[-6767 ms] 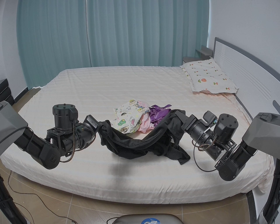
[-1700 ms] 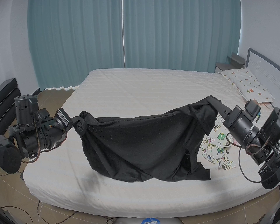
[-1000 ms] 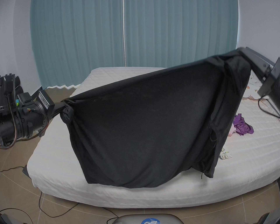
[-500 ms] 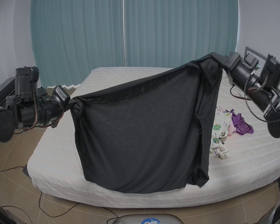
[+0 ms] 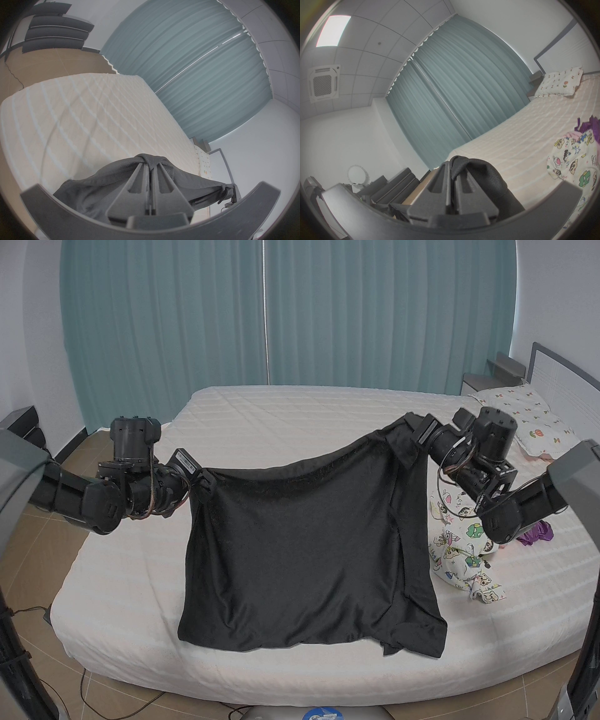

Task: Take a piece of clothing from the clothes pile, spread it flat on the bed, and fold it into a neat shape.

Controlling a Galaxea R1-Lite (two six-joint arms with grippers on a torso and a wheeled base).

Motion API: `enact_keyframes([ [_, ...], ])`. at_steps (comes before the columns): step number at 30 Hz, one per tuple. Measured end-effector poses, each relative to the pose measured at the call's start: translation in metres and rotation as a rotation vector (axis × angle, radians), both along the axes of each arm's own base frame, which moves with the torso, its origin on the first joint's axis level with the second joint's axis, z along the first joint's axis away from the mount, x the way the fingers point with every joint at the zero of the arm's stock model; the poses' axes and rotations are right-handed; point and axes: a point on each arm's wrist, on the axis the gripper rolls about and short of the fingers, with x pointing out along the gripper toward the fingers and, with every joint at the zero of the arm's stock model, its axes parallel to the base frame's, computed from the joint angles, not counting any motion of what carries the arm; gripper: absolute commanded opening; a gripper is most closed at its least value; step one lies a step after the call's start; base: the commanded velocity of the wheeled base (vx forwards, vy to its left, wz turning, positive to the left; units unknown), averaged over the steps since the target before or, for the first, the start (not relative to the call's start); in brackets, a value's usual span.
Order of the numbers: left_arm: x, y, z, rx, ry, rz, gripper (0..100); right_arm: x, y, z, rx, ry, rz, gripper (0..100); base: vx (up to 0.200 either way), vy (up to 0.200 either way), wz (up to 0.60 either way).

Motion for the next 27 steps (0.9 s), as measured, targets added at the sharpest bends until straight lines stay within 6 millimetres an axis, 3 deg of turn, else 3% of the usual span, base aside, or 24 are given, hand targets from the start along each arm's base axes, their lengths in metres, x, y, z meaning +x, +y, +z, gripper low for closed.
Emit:
enact_keyframes([
  [4,0.017,-0.003,-0.025,0.012,0.041,0.003,0,0.015,0.004,-0.033,-0.015,0.053,-0.021,0,0.000,0.000,0.00],
  [5,0.020,-0.004,-0.030,0.013,0.049,0.005,100,0.019,0.005,-0.040,-0.018,0.063,-0.034,100,0.000,0.000,0.00],
  [19,0.082,-0.009,-0.089,0.070,0.064,0.129,100,0.074,0.003,-0.123,-0.063,0.217,-0.183,100,0.000,0.000,0.00],
  [27,0.091,0.001,-0.118,0.102,0.150,0.178,100,0.085,-0.017,-0.147,-0.079,0.286,-0.241,100,0.000,0.000,0.00],
])
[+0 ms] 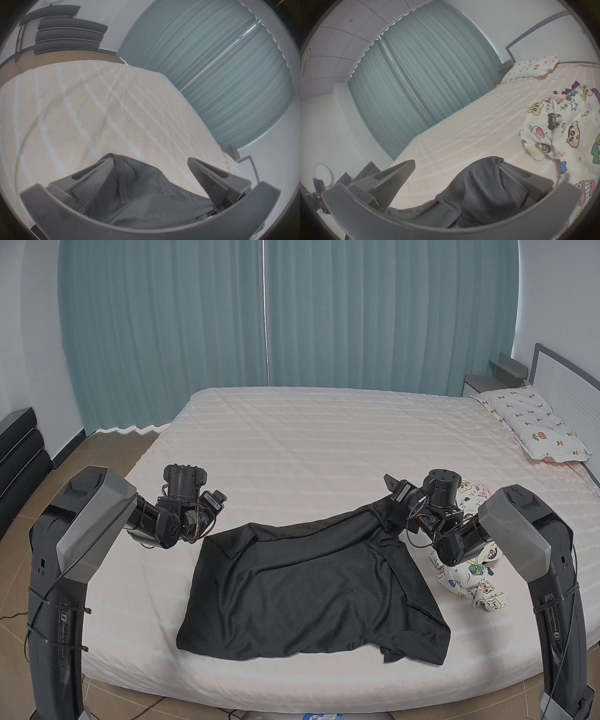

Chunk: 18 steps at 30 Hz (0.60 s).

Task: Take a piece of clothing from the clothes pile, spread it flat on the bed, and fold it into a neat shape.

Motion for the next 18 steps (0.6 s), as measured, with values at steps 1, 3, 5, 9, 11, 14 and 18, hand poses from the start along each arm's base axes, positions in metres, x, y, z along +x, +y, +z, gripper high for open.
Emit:
enact_keyframes([
  [1,0.000,0.001,-0.001,0.001,0.007,0.003,100,-0.001,-0.002,-0.003,-0.005,0.021,0.003,100,0.000,0.000,0.00],
  [3,-0.001,0.005,-0.004,0.003,0.024,0.010,100,-0.008,-0.008,-0.013,-0.016,0.092,0.029,100,0.000,0.000,0.00],
  [5,-0.004,0.009,-0.008,0.004,0.049,0.013,100,-0.015,-0.011,-0.017,-0.015,0.133,0.059,100,0.000,0.000,0.00],
  [9,-0.019,0.013,-0.016,-0.010,0.111,-0.005,100,-0.022,-0.010,-0.016,0.017,0.165,0.078,100,0.000,0.000,0.00],
  [11,-0.029,0.015,-0.016,-0.032,0.135,-0.022,100,-0.021,-0.009,-0.010,0.043,0.157,0.077,100,0.000,0.000,0.00],
  [14,-0.044,0.017,-0.012,-0.066,0.156,-0.041,100,-0.015,-0.008,0.006,0.090,0.113,0.068,100,0.000,0.000,0.00],
  [18,-0.062,0.020,-0.007,-0.082,0.174,-0.050,100,-0.012,-0.009,0.024,0.112,0.077,0.059,100,0.000,0.000,0.00],
])
